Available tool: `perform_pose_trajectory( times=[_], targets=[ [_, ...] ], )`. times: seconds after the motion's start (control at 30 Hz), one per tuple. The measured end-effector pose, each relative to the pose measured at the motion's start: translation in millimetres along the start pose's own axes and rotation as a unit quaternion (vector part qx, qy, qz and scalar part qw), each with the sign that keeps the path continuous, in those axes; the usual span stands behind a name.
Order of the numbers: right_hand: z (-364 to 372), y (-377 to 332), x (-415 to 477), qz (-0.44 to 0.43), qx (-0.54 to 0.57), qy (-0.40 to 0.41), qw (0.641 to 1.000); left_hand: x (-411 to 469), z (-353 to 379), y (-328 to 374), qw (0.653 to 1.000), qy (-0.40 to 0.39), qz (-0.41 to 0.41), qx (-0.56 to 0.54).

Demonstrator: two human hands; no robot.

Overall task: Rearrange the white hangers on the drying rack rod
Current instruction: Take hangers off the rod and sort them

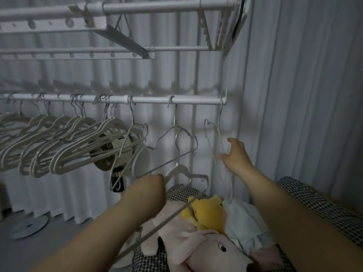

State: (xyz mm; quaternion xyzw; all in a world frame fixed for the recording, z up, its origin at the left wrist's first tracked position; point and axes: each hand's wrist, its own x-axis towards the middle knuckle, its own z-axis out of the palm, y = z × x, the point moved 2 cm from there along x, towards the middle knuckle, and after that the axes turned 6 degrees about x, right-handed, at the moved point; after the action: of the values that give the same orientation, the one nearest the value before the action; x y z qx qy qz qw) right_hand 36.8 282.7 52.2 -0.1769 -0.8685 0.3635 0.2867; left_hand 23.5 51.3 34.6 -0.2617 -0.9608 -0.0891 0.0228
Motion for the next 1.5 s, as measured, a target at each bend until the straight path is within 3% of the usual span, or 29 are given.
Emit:
perform_pose_trajectory(
  times=[0.2, 0.33, 0.7, 1.03, 1.33, 1.5],
  targets=[
    [9, 6, -8, 0.125, 0.198, -0.097, 0.967, 64, -29, 34, 0.998, 0.006, -0.025, -0.06],
    [20, 5, -5, 0.122, 0.284, -0.098, 0.946, 99, -40, 45, 0.995, 0.037, -0.025, -0.084],
    [11, 24, -5, 0.057, 0.271, -0.002, 0.961, 143, -48, 58, 0.995, 0.038, -0.023, -0.087],
    [8, 25, -3, 0.042, 0.27, -0.019, 0.962, 157, -40, 68, 0.988, 0.017, -0.039, -0.147],
    [10, 21, -5, 0.046, 0.29, -0.024, 0.956, 163, -38, 77, 0.995, -0.008, -0.026, -0.097],
    [10, 18, -6, 0.057, 0.294, -0.011, 0.954, 158, -28, 72, 0.993, 0.016, 0.008, -0.119]
  ],
)
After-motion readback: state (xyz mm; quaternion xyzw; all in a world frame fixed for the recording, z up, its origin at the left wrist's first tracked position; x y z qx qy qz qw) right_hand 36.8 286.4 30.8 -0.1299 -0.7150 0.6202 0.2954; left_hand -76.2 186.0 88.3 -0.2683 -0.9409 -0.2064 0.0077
